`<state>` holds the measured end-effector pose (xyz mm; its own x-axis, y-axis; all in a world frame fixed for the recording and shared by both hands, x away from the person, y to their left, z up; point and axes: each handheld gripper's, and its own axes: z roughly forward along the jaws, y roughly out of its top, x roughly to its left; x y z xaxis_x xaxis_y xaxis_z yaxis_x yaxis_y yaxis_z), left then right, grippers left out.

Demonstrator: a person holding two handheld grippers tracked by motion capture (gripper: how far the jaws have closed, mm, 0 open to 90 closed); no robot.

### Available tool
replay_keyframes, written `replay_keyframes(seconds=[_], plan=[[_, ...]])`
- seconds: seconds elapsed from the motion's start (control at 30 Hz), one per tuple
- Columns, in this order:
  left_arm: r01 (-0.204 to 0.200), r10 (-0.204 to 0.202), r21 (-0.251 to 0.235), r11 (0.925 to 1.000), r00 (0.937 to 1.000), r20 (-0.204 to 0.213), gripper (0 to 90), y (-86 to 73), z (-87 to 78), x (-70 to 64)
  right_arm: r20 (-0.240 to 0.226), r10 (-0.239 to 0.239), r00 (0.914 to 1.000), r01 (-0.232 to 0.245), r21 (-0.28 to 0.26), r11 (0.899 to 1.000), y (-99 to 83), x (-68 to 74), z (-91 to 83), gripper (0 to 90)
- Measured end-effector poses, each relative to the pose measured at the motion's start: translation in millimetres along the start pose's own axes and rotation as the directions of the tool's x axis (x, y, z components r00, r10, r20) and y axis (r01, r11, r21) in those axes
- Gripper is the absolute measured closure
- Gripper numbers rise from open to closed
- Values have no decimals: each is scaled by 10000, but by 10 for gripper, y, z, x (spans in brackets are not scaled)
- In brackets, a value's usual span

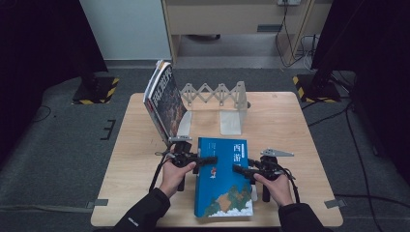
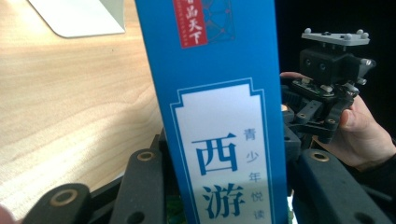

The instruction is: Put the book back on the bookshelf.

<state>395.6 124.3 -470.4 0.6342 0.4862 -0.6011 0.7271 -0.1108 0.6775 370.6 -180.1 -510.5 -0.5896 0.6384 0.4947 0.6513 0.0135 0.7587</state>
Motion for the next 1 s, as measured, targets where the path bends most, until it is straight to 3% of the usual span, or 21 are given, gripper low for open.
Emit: replay_keyframes(seconds=[0.1, 0.37, 0.5, 0.63, 0.9, 1.0], plan=[[-26, 26, 64, 10000, 10000, -14, 581, -14, 4, 2, -22, 38, 10000, -37, 211, 9998, -23, -2, 16, 257], [-144, 144, 15, 9999, 9999, -87, 576, -20, 12, -6, 8, 152, 9999, -152, 141, 9998, -15, -1, -12, 297], [-143, 137, -141, 9998, 9989, -448, 564, -57, 44, -18, 98, 176, 9998, -177, 173, 9997, -13, 3, -13, 318], [-182, 183, 20, 9998, 9977, -657, 543, -84, 96, -5, 162, 164, 9997, -171, 410, 9990, -21, -9, -11, 323], [481, -485, -92, 9988, 9979, -431, 535, -120, 161, 51, 153, 82, 9998, -91, 559, 9984, -21, 1, -2, 333], [1039, -1042, -302, 9941, 9945, -78, 527, -143, 185, 68, 23, 80, 10000, -81, 458, 9989, -15, 26, 7, 347]])
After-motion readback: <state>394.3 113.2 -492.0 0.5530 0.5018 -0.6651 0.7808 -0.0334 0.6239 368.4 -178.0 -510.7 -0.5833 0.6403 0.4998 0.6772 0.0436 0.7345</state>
